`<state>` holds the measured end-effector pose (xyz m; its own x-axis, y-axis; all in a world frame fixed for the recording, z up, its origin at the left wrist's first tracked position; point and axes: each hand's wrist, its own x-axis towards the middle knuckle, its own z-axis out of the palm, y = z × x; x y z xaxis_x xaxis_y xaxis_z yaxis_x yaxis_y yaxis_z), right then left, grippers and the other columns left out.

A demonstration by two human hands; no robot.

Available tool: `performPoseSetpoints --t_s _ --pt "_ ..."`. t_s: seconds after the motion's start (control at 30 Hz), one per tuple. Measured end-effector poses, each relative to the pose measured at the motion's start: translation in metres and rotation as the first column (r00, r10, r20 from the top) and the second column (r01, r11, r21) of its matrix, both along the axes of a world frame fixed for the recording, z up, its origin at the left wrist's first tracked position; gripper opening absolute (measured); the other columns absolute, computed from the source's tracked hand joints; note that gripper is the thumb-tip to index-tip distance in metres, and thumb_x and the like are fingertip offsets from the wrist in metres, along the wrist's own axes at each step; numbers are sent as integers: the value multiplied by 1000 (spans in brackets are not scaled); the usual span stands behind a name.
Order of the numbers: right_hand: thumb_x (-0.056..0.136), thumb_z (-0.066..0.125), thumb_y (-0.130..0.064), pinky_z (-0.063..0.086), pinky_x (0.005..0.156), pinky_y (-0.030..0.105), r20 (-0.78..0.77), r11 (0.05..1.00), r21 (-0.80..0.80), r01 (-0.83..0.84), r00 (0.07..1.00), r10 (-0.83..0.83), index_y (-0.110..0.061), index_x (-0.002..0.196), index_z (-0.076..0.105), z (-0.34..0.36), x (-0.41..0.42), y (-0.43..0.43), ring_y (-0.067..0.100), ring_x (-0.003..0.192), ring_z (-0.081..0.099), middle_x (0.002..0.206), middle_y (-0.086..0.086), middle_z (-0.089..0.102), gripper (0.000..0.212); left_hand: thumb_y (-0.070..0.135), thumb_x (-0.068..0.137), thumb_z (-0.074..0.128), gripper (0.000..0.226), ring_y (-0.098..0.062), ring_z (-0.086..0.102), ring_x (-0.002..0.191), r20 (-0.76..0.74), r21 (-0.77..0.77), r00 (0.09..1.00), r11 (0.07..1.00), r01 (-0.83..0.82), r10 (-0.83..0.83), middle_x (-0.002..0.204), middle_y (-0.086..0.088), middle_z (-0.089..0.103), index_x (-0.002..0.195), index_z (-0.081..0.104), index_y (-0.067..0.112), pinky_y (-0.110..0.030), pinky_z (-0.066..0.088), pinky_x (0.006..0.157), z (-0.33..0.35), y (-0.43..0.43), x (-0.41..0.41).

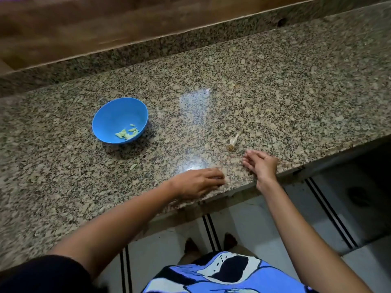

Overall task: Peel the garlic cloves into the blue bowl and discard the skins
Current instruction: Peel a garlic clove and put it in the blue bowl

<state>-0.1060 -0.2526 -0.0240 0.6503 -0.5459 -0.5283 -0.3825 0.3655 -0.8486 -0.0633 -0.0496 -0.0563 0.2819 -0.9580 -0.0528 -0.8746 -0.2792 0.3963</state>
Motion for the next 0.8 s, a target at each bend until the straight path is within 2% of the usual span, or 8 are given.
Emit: performPoseSetpoints --t_s 0.17,0.23,0.3,0.37,0.47,0.63,0.73,0.8 --pt "85 64 -8 57 62 21 38 990 59 -130 991 128 -4 94 67 0 6 40 18 68 64 81 12 67 10 28 102 32 39 -22 50 126 36 -29 996 996 -81 82 135 -7 54 131 55 14 -39 42 106 3 58 -12" --pt "85 64 -9 57 62 20 38 987 56 -148 989 146 -6 96 67 -1 6 48 17 68 65 81 9 68 11 37 103 24 45 -17 31 139 27 -72 959 958 -279 281 149 -3 38 141 42 22 -35 22 117 2 84 -16" --pt "86 63 -9 57 62 19 37 989 50 -140 990 139 -7 96 67 -2 5 49 16 68 65 81 9 68 11 46 101 20 54 -10 1 146 22 1 913 913 -407 407 159 2 8 151 14 25 -28 0 119 -4 113 -20" --pt "86 62 -9 57 62 20 47 991 59 -121 992 118 -9 91 68 -1 2 46 17 68 64 80 9 68 7 52 99 22 67 -7 -15 144 53 121 910 902 -415 412 158 1 -14 150 -8 21 -27 -9 118 -8 126 -25" --pt "84 64 -9 57 62 20 48 995 43 -87 995 85 -8 90 68 -3 -4 43 16 66 65 80 10 68 7 58 96 23 79 -8 -24 141 128 212 921 897 -388 368 154 -4 -24 146 -21 16 -30 -13 117 -10 103 -18" --pt "85 64 -7 57 65 22 41 997 28 -78 996 77 -9 87 68 -4 -12 45 18 69 64 80 11 68 5 54 97 15 68 -9 -19 143 120 189 968 953 -239 219 155 -3 -19 146 -18 19 -29 -9 118 -9 60 -3" --pt "84 65 -10 58 66 23 14 993 24 -116 993 116 -9 88 68 -4 -15 54 18 69 65 80 11 69 5 36 103 19 52 -9 -6 145 4 144 998 987 -69 69 158 1 -1 150 1 25 -25 -7 118 -6 40 -1" --pt "84 65 -9 58 66 23 12 991 38 -129 992 129 -8 89 67 -5 -16 59 18 68 65 79 10 68 5 31 102 21 47 -17 10 145 -9 108 1000 994 9 -8 157 -3 19 149 21 25 -30 3 119 -5 35 1"
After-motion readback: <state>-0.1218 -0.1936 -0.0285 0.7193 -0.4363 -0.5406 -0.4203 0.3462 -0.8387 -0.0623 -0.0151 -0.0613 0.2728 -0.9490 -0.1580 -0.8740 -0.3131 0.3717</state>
